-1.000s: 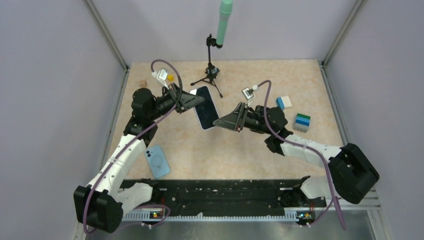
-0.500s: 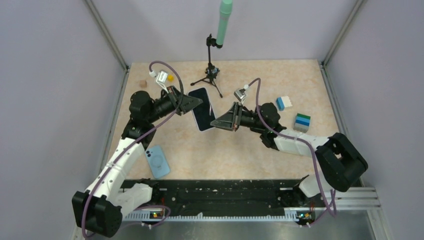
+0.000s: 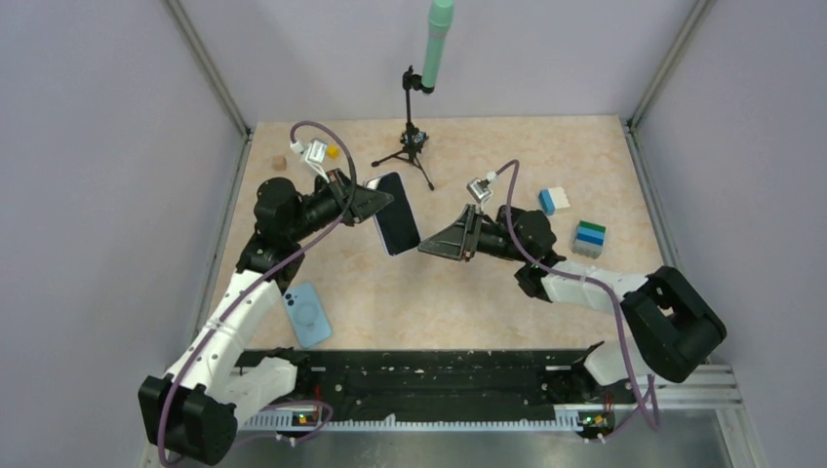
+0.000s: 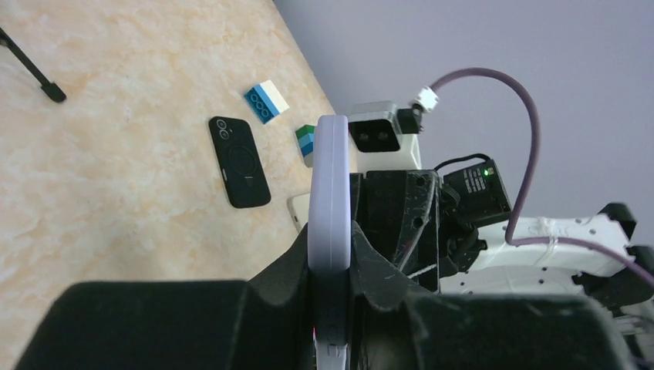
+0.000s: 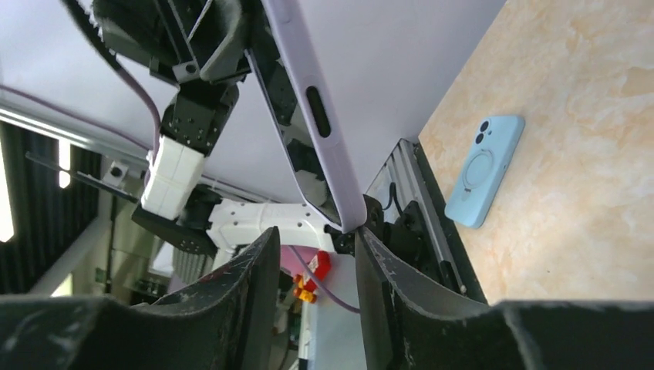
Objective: Take the phone out of the phone case
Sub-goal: Remove the phone case from the phone.
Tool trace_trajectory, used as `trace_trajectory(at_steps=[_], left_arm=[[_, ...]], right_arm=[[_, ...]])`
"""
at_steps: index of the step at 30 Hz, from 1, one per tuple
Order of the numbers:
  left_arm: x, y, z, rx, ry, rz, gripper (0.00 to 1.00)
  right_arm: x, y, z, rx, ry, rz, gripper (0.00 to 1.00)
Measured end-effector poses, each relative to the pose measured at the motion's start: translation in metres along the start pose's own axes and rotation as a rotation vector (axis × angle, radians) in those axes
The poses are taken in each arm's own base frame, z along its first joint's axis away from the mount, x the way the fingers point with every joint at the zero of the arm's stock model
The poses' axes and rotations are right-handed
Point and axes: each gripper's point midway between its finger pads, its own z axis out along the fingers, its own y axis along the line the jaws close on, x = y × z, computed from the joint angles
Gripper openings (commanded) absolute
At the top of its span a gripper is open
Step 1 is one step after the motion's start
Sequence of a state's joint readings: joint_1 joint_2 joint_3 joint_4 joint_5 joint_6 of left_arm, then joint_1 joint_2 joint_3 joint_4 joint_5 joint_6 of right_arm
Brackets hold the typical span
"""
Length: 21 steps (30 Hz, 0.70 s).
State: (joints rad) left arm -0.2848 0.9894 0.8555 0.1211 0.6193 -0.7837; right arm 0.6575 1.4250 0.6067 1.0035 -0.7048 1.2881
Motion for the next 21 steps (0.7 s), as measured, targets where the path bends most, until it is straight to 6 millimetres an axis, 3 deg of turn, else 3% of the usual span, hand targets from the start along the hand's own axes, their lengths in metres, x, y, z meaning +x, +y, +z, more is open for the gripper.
trace_trajectory(at_steps=[7, 10, 13, 14, 17, 21], left_arm=[[0.001, 0.003, 0.008, -0.023, 0.040, -0.145, 0.00], [0.003, 0.003, 0.009, -0.025, 0.051, -0.187, 0.00], [0.005, 0.000, 0.009, -0.014, 0.065, -0.209, 0.00], [0.005, -0.001, 0.009, -0.011, 0.068, -0.216, 0.00], [0.006, 0.000, 0.009, -0.012, 0.071, -0.223, 0.00], [0.005, 0.004, 0.011, -0.022, 0.067, -0.239, 0.00]], right_arm=[[-0.004, 0.008, -0.012, 0.027, -0.017, -0.197, 0.37], [-0.008, 0.005, -0.012, 0.070, -0.019, -0.253, 0.44], [-0.012, -0.003, -0.013, 0.117, -0.032, -0.284, 0.43], [-0.013, -0.006, -0.013, 0.133, -0.034, -0.291, 0.39], [-0.014, -0.009, -0.013, 0.145, -0.033, -0.301, 0.15], [-0.016, -0.003, -0.012, 0.121, -0.040, -0.336, 0.07]])
